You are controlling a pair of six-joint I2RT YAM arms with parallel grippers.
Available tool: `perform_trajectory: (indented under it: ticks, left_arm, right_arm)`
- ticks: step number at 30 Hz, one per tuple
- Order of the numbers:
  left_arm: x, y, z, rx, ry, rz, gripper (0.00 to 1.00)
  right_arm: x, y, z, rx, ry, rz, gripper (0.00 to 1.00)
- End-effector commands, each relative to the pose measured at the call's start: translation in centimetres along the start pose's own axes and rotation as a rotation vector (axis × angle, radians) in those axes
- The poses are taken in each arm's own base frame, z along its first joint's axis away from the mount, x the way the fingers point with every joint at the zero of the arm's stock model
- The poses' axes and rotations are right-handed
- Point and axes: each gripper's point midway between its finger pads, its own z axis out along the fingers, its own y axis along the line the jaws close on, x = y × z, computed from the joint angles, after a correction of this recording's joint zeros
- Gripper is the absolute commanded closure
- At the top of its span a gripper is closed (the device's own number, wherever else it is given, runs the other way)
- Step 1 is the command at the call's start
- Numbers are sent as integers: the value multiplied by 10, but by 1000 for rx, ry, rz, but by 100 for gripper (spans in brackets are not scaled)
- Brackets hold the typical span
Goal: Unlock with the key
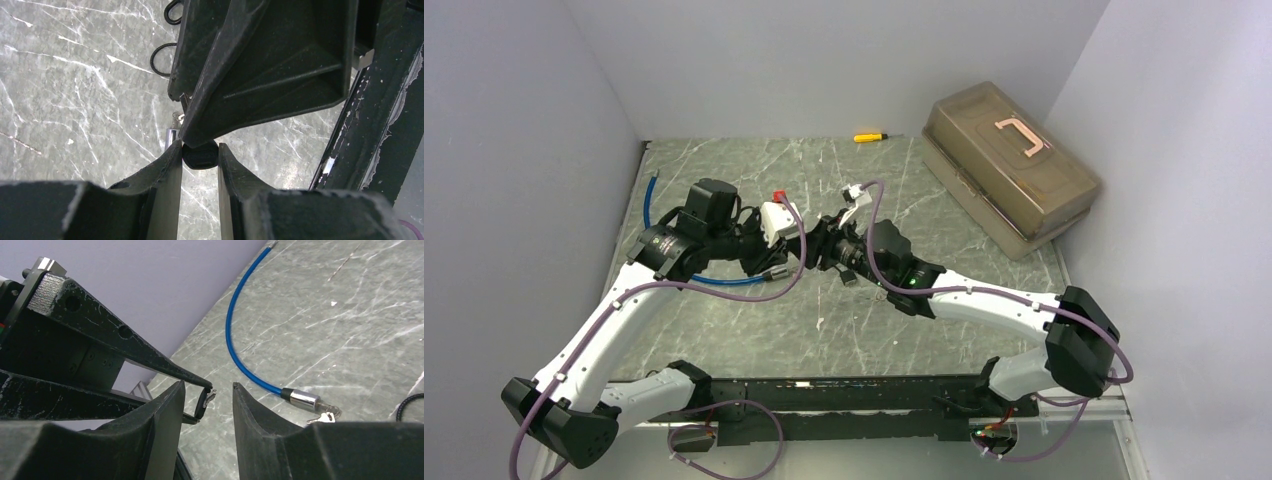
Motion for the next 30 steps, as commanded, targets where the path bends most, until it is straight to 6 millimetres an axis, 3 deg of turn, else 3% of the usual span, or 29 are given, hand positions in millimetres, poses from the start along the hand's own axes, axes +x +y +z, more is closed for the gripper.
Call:
perform_trajectory:
  ticks: [1,5,10,15,19,21,30]
  left_arm:
    - [-10,4,-5,-36,-38,14,75]
    - [-9,5,-5,-42,-35,9,75]
    - [-10,6,-5,-47,-37,11,75]
    - [-11,2,-4,-28,-42,1,69]
    - [-10,-5,-4,7,-46,-16,40]
    - [-11,-11,-5,34,-45,-28,32]
    - [-22,-40,-25,200,-81,7,23]
  right_arm:
    - [-22,26,8,-89,-44,32,58]
    - [-21,29,9,-101,-33,37,69]
    - [-21,27,10,-90,-37,39,100]
    - [-26,26,6,-85,-51,32,100]
    - [-30,25,0,-107,-48,-14,100]
    - [-30,26,-5,-128,-24,-65,100]
    - [1,39,-42,-300,192,-279,100]
